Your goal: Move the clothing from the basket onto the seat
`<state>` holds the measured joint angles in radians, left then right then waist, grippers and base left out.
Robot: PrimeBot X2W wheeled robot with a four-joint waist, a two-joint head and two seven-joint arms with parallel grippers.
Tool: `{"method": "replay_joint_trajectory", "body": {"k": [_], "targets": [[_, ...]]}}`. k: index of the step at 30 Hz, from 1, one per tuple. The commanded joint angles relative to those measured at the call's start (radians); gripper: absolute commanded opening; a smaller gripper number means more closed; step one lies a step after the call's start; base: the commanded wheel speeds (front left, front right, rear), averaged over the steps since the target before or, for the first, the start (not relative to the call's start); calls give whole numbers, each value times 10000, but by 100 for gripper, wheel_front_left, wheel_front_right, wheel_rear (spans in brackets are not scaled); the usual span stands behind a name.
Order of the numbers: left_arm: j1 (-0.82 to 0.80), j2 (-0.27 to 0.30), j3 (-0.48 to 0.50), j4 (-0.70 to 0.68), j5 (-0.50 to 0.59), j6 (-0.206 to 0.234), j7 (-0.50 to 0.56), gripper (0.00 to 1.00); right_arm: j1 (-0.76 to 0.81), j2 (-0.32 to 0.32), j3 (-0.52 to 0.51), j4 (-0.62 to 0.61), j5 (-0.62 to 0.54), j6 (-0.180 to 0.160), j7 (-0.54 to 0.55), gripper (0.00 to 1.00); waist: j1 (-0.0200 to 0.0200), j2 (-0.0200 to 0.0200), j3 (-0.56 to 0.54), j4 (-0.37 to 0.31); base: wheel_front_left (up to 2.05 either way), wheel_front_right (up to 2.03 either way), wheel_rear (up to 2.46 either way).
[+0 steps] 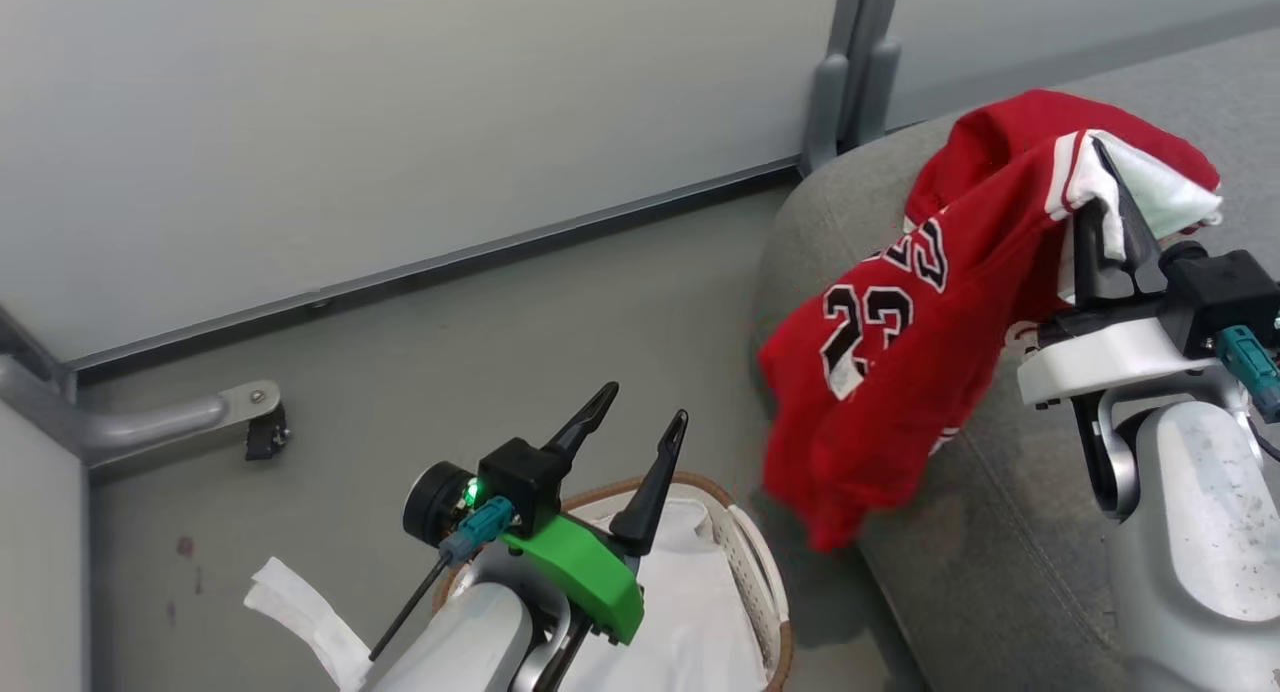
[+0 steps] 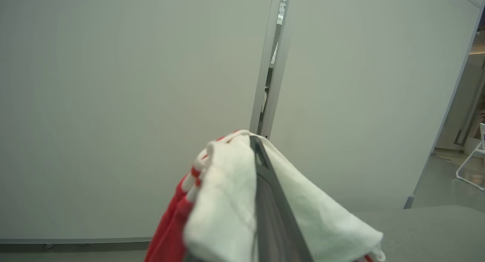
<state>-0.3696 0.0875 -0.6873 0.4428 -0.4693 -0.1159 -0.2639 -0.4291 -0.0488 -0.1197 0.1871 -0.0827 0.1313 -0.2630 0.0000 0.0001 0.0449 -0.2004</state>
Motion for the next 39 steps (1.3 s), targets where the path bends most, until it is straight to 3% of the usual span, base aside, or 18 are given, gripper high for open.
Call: {"method": "replay_joint_trajectory", "body": {"k": [1,9,19,22,31,39], "targets": [[-149,13,53,53,161,-64,-5,100,-171,-32,-100,-83,-52,-11,-26,0,0,-1,583,-805,0,0,0],[-464,-108,74,189,471,-149,-5,100,-344,-27,-531,-132,53,-11,-26,0,0,-1,1164,-1358,0,0,0],[-902,-116,88,-3,826,-165,-7,100,-2294,-320,-1162,252,-501,-11,-26,0,0,-1,2030,-1024,0,0,0],[-1060,-81,33,-88,866,-168,-7,100,-3388,-851,-1136,482,-613,-11,-27,0,0,-1,2325,-758,0,0,0],[-1401,154,88,-460,1119,-169,-6,100,-6538,-3243,-1552,1407,-681,-12,417,0,0,-1,3492,16,0,0,0],[-1917,363,210,-720,1378,-170,-6,100,-7292,-4494,-2002,2508,-825,-12,583,0,0,-1,4771,397,0,0,0]]}}
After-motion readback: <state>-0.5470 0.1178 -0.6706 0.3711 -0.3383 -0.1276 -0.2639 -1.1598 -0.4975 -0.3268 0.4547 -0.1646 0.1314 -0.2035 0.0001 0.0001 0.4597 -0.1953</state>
